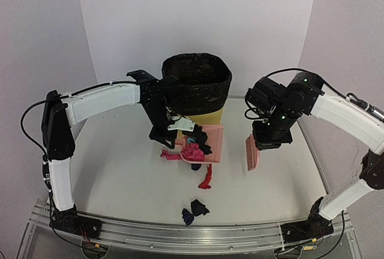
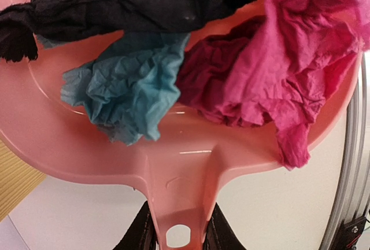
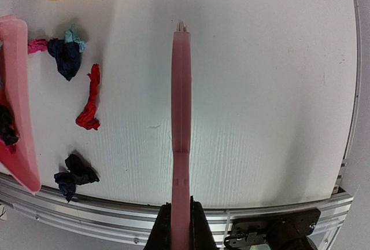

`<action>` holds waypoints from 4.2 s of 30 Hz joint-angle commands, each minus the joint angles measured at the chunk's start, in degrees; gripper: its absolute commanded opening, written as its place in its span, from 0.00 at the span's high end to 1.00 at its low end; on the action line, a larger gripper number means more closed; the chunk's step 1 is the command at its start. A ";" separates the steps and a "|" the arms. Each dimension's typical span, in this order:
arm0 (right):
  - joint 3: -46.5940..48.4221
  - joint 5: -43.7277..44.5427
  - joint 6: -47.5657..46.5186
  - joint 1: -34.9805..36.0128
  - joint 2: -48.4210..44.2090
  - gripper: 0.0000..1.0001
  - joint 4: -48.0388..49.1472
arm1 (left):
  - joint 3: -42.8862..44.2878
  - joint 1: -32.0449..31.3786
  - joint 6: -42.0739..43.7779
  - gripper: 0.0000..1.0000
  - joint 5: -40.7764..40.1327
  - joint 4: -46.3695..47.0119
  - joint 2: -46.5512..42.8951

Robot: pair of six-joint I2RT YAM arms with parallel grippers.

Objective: Sweep away the paper scraps from the table

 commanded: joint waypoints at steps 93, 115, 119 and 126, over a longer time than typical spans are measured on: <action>-20.94 5.95 -10.57 -5.62 -8.97 1.00 4.86 | 18.86 -0.68 0.25 1.00 -65.70 51.09 2.68; -32.88 -28.91 2.88 -5.62 -14.42 1.00 55.70 | -13.01 -4.08 -85.68 1.00 -32.38 12.34 -34.08; -35.57 -32.96 14.05 -5.12 -7.38 1.00 72.28 | -20.61 -4.26 -94.48 1.00 -31.29 6.42 -37.78; -33.57 -28.12 22.51 -1.05 4.32 1.00 87.40 | -32.37 -4.27 -102.78 1.00 -25.94 4.64 -42.38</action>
